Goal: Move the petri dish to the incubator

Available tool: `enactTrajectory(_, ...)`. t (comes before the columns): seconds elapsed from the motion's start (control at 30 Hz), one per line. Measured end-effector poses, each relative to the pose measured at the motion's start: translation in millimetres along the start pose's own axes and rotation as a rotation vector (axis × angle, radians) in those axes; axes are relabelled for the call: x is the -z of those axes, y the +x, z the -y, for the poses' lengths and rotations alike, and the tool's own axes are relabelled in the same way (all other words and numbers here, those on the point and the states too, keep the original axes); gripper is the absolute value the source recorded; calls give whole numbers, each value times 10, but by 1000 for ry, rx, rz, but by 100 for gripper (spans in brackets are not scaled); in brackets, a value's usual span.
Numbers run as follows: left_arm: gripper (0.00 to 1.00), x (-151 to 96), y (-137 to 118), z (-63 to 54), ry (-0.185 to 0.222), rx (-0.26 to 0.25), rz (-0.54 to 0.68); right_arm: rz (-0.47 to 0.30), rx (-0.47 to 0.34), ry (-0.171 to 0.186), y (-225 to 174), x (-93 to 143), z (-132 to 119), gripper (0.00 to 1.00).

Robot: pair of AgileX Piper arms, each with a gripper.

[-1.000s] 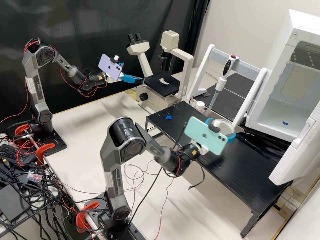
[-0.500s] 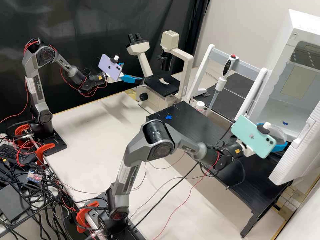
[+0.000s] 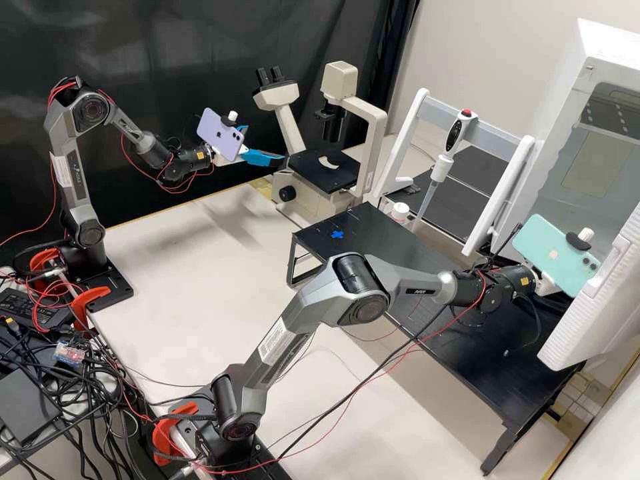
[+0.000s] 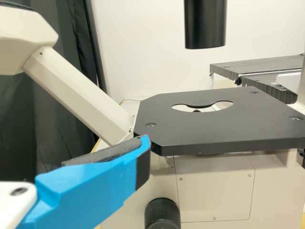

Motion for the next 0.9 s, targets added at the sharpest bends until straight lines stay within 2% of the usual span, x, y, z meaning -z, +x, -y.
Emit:
enactTrajectory(0.13, 100, 0, 0, 0, 0, 0, 0, 19, 39, 1, 34, 105, 102, 0)
enactTrajectory(0.33, 100, 0, 0, 0, 0, 0, 0, 3, 74, -5, 35, 257, 234, 0)
enactTrajectory(0.47, 100, 0, 0, 0, 0, 0, 0, 10, 84, 11, 44, 354, 232, 0)
enactTrajectory(0.6, 100, 0, 0, 0, 0, 0, 0, -4, 68, 0, 73, 479, 149, 0)
enactTrajectory(0.77, 100, 0, 0, 0, 0, 0, 0, -10, 52, -23, 170, 494, 128, 0)
enactTrajectory(0.9, 100, 0, 0, 0, 0, 0, 0, 32, 74, -38, 299, 391, 212, 0)
